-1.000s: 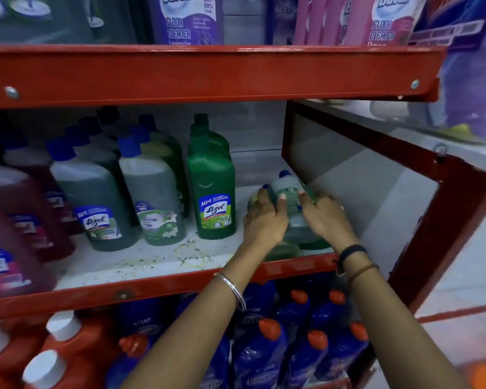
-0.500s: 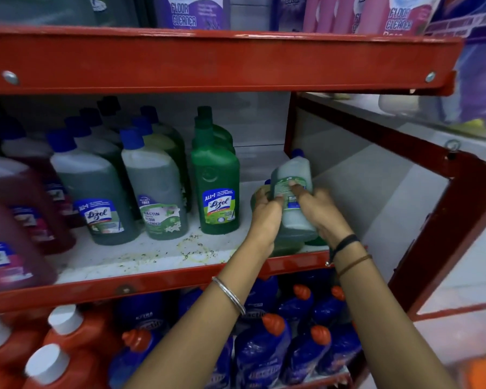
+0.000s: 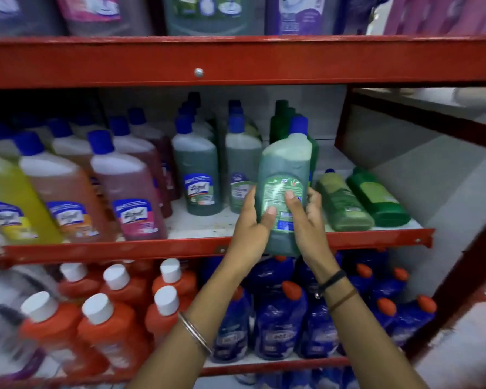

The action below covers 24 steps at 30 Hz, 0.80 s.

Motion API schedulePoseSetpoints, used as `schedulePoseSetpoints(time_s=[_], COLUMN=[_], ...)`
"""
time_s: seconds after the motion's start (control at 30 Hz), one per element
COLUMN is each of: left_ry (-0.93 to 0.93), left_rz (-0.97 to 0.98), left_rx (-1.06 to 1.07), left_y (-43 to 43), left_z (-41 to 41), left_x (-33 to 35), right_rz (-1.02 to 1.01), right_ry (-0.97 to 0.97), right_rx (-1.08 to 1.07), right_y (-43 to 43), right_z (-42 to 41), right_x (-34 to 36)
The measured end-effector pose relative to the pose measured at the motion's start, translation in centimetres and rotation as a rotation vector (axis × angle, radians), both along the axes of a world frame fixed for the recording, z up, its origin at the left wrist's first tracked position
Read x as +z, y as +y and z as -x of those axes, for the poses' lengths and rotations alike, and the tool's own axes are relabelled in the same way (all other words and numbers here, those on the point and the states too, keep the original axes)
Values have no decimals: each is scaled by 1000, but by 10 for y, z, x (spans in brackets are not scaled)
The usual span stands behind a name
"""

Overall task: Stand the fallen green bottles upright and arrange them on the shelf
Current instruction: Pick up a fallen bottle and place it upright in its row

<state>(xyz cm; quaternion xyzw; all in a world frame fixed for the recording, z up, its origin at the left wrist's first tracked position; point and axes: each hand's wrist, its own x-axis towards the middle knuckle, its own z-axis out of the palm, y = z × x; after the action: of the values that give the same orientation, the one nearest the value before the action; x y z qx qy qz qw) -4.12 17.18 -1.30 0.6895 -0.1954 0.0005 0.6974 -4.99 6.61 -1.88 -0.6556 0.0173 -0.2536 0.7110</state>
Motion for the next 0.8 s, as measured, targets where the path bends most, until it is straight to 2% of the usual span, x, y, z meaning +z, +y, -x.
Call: schedulePoseSetpoints(time_s=[0.27,0.43,0.67,0.8], left_ry=[-162,-197,-170,-157], left_rz=[-96,-49,-99,-112], left_rx=[209,338,434,475], left_y=[90,106,106,105], left_z=[-33,-50,-63,-68], left_x=[-9,-19,-36,-38], right_rz=[170,286,369,490], right_ry=[-18,-2,25,40], right_rx=[195,261,227,69], right_y=[79,98,97,91], right_z=[-38,-63,-76,-81], right_x=[1,-2,-22,-17])
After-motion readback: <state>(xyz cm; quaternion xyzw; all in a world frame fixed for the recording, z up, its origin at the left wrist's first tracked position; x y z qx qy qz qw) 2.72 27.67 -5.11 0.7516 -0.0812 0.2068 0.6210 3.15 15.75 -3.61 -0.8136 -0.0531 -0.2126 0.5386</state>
